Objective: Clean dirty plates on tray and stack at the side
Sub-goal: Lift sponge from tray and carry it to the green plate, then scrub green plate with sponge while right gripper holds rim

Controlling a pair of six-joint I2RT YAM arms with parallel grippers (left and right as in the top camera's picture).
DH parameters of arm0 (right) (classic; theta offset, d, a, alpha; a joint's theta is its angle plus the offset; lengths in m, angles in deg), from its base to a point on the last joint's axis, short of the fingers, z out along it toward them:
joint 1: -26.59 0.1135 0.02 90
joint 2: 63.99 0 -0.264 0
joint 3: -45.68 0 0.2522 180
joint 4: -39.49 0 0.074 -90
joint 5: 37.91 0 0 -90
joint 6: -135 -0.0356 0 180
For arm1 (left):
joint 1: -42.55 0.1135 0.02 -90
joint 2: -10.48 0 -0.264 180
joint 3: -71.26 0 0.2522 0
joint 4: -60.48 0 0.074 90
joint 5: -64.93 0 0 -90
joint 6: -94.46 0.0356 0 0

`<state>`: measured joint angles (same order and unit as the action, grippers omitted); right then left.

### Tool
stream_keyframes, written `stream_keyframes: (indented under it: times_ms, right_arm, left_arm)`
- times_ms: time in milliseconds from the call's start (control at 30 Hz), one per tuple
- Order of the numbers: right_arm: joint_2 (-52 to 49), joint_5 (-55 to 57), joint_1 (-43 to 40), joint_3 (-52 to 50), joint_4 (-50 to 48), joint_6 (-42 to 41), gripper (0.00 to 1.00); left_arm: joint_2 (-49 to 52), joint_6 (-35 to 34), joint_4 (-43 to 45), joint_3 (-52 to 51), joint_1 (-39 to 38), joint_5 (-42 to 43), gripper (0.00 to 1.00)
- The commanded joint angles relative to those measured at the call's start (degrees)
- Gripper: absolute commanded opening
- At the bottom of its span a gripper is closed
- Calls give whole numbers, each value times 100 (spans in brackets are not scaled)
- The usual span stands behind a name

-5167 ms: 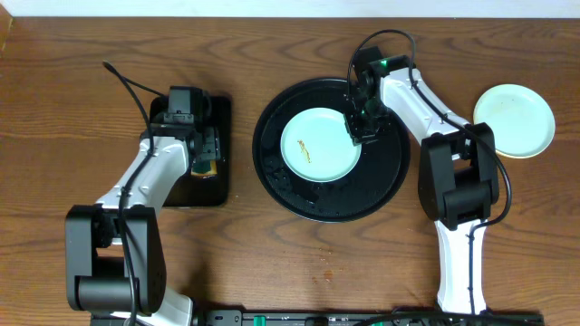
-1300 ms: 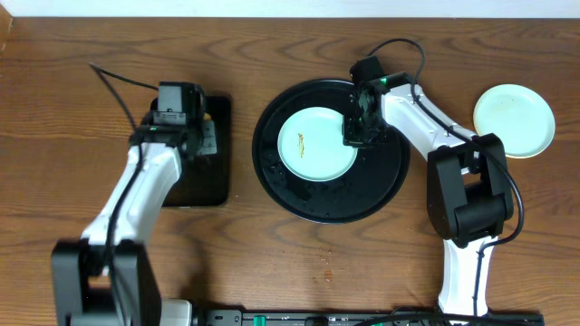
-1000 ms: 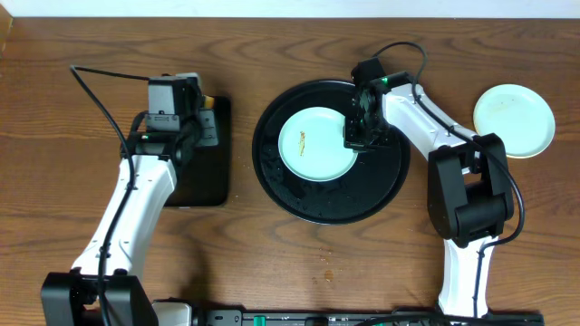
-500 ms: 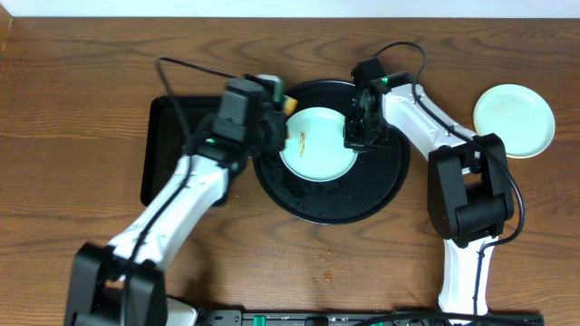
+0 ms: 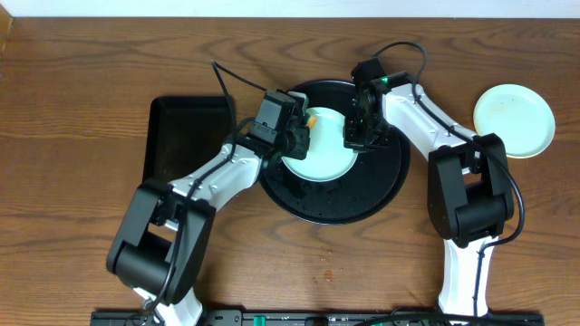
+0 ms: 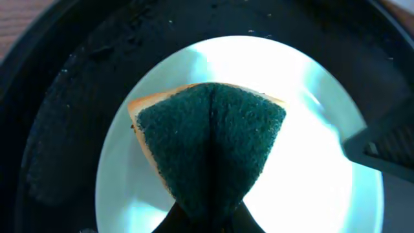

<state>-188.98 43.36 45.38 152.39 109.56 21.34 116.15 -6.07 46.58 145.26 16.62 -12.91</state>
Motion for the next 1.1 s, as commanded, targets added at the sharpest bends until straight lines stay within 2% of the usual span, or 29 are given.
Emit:
stream_keyframes:
  times_ms: [0, 400, 600, 767, 1067]
  right_arm:
    - [11, 249, 4, -114, 66, 59, 1]
    - [11, 319, 4, -129, -22, 57, 1]
    - [9, 378, 4, -369, -470, 57, 1]
    - [9, 378, 4, -588, -796, 57, 4]
    - [9, 378, 4, -608, -833, 57, 1]
  left_arm:
    - [153, 37, 68, 85, 20, -282, 8]
    - [721, 33, 216, 85, 50, -249, 8]
    - [739, -13, 20, 85, 50, -72, 8]
    - [861, -9, 201, 85, 46, -61, 8]
    - [1237, -11, 433, 85, 46, -68, 8]
